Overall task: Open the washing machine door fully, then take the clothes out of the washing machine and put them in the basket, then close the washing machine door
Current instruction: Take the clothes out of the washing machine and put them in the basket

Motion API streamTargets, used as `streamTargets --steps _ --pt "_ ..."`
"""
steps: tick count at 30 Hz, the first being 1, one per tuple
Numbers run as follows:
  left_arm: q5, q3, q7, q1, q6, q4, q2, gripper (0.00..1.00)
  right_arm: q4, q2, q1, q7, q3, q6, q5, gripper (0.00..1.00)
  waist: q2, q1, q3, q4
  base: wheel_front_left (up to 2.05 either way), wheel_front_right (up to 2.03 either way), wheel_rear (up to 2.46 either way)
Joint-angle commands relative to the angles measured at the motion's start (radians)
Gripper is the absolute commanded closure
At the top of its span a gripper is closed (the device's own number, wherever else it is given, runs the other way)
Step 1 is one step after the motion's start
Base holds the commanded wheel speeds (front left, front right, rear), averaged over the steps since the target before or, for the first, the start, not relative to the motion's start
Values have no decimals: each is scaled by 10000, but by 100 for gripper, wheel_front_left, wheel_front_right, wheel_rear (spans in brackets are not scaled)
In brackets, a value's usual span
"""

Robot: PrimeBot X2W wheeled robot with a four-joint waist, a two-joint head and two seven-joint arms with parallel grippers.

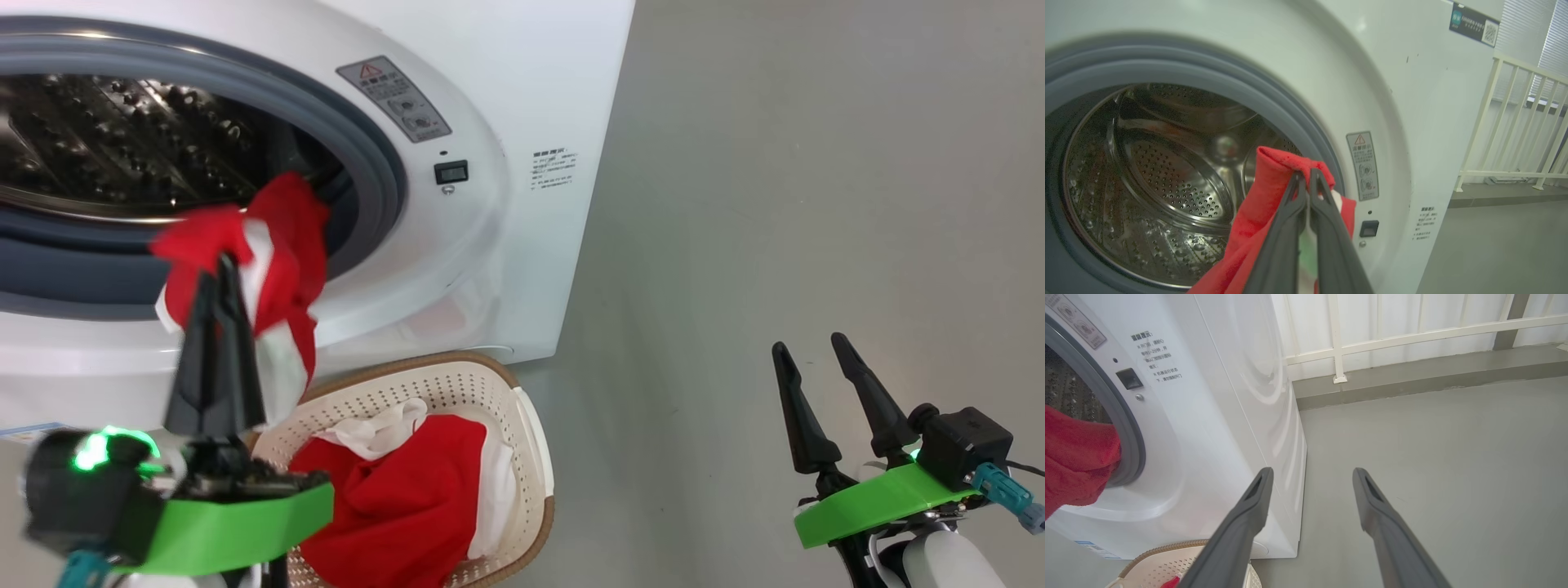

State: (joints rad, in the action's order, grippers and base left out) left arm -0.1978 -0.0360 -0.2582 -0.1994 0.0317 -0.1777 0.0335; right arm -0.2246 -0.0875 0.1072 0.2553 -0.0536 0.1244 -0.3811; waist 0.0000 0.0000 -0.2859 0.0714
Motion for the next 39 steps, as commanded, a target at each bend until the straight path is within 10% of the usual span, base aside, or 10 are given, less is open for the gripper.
streamTargets --steps 1,13,39 --pt "-12 279 -35 147 71 111 169 100 244 -45 179 65 -276 63 -150 0 0 0 -26 43 0 0 0" --pt "-765 603 -36 15 -661 4988 168 100 315 23 390 65 -211 63 -188 0 0 0 -511 261 0 0 0" --pt "-121 478 -36 -2563 -1281 10959 168 100 549 237 1178 65 -190 63 -207 0 0 0 -2402 731 0 0 0"
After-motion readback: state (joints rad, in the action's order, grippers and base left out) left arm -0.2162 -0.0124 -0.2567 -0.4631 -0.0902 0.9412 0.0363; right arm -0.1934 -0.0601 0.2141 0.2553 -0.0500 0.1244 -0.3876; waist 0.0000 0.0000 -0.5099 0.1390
